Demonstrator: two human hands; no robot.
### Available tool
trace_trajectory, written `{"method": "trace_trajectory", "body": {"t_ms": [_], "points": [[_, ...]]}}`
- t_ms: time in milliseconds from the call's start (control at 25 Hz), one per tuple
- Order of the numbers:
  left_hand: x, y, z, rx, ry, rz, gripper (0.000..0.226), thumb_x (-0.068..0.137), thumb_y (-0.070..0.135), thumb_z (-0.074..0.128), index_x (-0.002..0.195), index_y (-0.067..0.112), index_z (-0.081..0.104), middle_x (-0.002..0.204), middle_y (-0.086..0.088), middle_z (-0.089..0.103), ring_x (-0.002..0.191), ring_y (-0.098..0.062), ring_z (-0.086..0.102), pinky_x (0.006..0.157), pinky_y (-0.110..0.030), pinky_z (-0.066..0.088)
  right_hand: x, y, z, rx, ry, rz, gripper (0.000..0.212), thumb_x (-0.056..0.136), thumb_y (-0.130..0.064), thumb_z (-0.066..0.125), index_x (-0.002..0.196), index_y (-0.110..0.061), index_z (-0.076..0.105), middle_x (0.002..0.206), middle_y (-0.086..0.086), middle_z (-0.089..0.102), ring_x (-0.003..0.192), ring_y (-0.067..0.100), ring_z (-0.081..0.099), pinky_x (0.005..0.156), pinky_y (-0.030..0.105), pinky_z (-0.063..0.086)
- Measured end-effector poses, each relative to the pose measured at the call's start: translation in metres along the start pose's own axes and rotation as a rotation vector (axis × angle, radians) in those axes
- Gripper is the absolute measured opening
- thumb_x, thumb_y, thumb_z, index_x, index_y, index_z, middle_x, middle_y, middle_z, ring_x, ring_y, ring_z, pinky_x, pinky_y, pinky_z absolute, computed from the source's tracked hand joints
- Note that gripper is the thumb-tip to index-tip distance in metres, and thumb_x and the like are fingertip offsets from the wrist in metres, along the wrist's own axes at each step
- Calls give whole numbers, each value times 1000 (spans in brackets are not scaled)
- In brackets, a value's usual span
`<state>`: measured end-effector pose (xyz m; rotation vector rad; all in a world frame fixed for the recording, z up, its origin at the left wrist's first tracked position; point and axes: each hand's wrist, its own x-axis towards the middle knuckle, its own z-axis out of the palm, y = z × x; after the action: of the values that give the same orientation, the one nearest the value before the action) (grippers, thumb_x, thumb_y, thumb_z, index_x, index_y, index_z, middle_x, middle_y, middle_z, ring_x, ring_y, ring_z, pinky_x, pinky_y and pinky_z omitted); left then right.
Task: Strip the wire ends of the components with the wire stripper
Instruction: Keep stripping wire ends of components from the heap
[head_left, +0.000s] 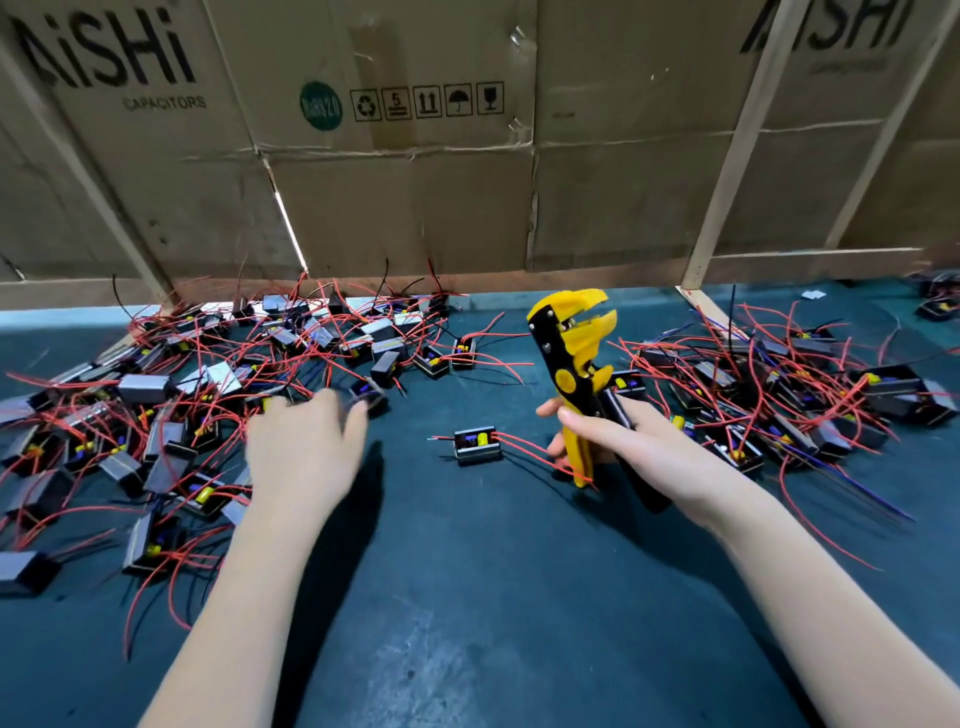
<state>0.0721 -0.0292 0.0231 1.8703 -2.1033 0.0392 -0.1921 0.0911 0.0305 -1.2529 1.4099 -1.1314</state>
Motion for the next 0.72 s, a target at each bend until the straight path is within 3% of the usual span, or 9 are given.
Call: {"method": "trace_trajectory", "body": {"t_ms": [80,160,200,280,360,440,560,720], "points": [[1,-5,-2,105,173,-44,28,92,33,57,99,7,67,99,-19,69,109,-38,49,91,-44,33,0,2,3,-34,-29,-22,48,81,-49,66,112,-13,65,94,11,72,82,16,68,73,23,53],[-1,2,-2,-55,299,68,19,89,27,62,91,9,68,92,-17,70,100,-38,53,84,-44,37,-1,2,7,-90,-59,-44,46,83,-52,67,106,-12,65,94,10,71,82,10,65,75,19,49],[-5,9,-2,-194,256,131,21,90,33,62,86,13,68,84,-13,70,91,-36,58,78,-42,43,-2,2,9,-123,-70,-48,47,83,-54,66,102,-11,66,96,10,71,81,7,63,76,17,47],[-17,31,3,-420,-6,138,37,86,56,60,77,21,65,69,2,68,77,-29,63,71,-37,51,-2,3,11,-173,-81,-45,47,81,-58,62,96,-13,66,97,8,70,83,5,61,80,17,45],[-27,46,13,-424,-178,123,46,77,68,64,72,22,64,65,7,67,71,-17,63,67,-30,51,-2,4,12,-169,-66,-44,50,80,-61,60,95,-13,66,99,7,71,89,11,66,89,26,47],[-27,49,20,-511,-206,143,38,75,54,76,71,19,64,64,6,67,64,-12,62,62,-27,46,0,5,13,-79,14,-28,63,76,-70,63,96,-10,65,97,11,72,92,21,70,90,36,50],[-19,44,20,-774,-257,149,20,80,31,79,72,16,67,66,-1,70,59,-13,61,61,-27,48,7,6,5,34,193,47,66,69,-72,54,88,-10,66,83,15,74,78,25,70,81,42,54],[-18,44,20,-1008,-261,88,15,85,8,73,73,16,70,63,-1,70,58,-11,66,56,-24,53,12,7,-11,102,235,171,58,91,-62,44,87,-8,66,79,16,74,71,23,72,71,32,55]]}}
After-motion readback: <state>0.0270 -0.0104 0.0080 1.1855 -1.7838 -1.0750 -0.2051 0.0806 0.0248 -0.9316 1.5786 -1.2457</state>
